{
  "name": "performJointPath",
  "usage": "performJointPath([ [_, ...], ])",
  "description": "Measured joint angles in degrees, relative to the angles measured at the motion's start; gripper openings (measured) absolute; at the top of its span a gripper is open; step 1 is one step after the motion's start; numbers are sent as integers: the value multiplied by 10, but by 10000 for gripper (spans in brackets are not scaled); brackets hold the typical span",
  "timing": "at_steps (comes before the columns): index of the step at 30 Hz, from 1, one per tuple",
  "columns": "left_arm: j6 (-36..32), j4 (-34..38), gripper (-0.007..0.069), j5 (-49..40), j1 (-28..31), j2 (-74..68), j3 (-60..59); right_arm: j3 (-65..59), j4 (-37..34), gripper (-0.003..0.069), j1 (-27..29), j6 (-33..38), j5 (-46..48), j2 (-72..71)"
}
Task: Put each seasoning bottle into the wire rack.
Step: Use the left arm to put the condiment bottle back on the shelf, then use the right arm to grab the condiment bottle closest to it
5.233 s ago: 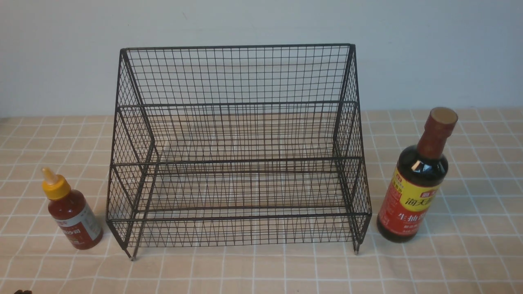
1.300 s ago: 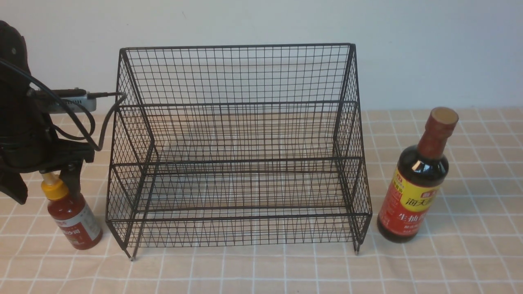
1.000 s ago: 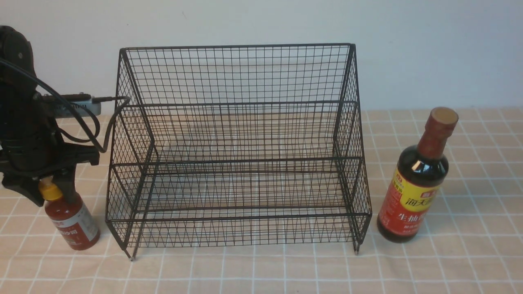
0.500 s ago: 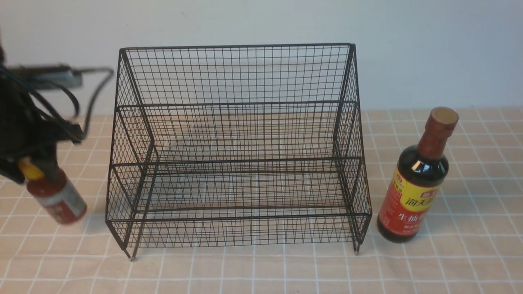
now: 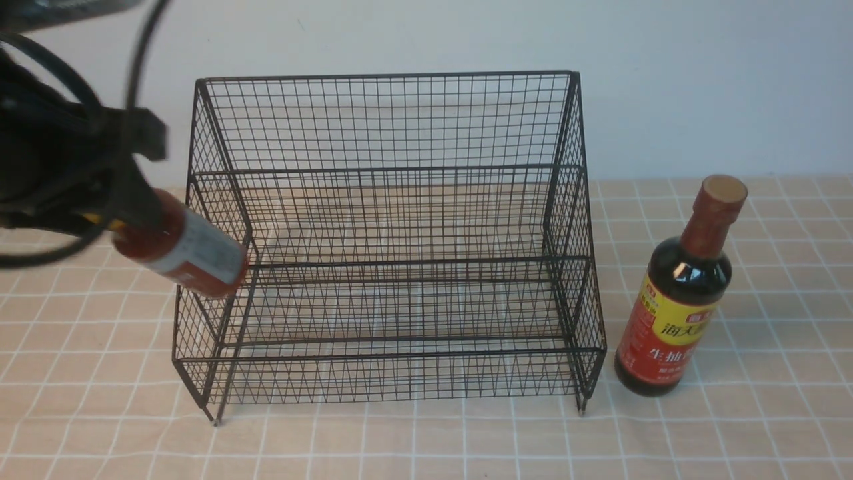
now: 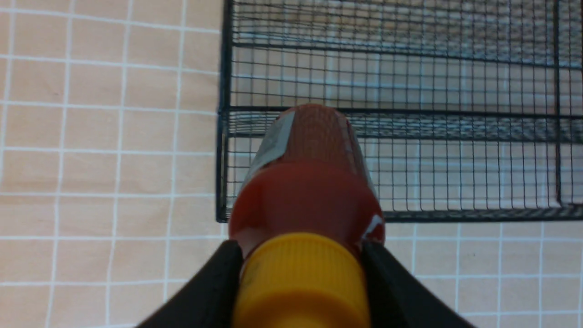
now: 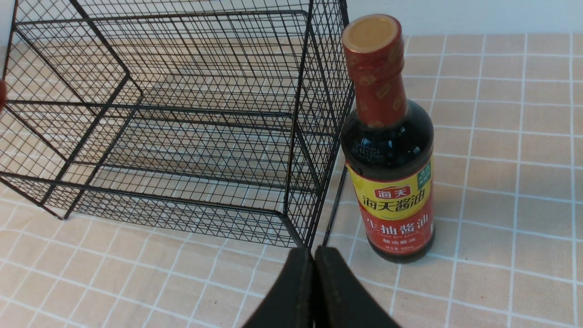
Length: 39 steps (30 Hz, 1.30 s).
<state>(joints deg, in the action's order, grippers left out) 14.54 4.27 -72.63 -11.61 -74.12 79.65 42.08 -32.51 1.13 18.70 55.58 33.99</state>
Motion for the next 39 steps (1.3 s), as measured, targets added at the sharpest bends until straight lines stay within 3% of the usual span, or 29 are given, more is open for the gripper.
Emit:
performJointPath([
  [5,19,-25,287,-2,-46,-58,0,0,0,-14,0,0,2,0],
  [23,23,-43,287,13,-51,-212,1,16,2,-14,0,37,33,4],
  [26,23,-43,327,22,-51,-219,4,70,7,-14,0,31,88,30],
  [32,23,-43,486,22,-51,-227,18,183,44,-14,0,-9,164,106],
  [35,21,-48,520,22,-51,-229,55,240,75,-1,0,-46,170,146],
  [39,4,-49,505,23,-51,-207,91,306,94,59,0,-60,170,203],
])
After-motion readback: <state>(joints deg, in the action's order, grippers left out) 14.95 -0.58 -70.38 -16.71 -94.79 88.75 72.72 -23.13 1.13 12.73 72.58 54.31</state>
